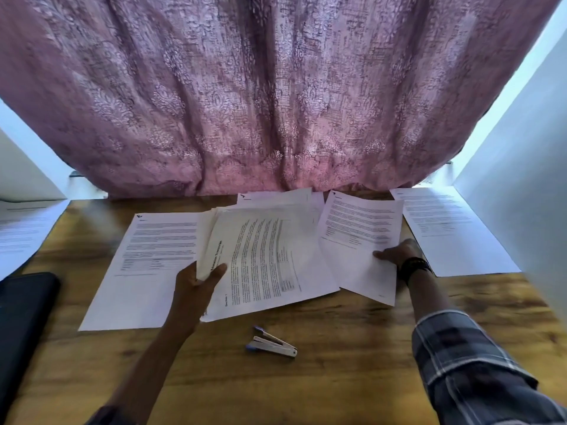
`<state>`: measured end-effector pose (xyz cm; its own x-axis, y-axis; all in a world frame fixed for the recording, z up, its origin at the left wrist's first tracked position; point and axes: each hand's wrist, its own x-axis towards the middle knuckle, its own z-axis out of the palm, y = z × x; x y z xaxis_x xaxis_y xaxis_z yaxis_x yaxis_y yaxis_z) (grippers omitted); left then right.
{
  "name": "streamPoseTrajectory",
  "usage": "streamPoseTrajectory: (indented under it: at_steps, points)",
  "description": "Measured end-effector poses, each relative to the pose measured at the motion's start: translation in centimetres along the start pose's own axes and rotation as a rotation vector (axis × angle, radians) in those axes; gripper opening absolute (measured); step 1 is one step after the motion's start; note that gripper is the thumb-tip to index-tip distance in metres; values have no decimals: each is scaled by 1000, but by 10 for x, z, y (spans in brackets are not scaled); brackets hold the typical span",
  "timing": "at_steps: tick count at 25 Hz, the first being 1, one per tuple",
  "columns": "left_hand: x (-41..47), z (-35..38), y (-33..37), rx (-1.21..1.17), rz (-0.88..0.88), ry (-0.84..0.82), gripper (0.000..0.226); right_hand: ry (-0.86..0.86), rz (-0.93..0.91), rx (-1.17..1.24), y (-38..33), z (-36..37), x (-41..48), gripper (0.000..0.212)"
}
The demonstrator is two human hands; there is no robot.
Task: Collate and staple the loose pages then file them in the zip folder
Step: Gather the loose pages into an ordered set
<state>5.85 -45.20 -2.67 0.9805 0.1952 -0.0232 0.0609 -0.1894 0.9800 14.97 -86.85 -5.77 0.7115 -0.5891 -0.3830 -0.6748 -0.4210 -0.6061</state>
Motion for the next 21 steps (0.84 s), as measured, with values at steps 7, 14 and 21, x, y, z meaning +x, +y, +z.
streamPoseTrajectory:
  at_steps: [7, 14, 21]
  points:
    - [-3, -5, 10, -66, -3, -2, 23, 169, -173, 132, -7, -17, -35, 26]
    - [1, -25, 20, -252, -39, -19, 25, 168, -451, 354, -34, -57, -64, 24]
    - [5, -62, 40, -344, -61, -129, 61, -6, -614, 362, -49, -110, -86, 20]
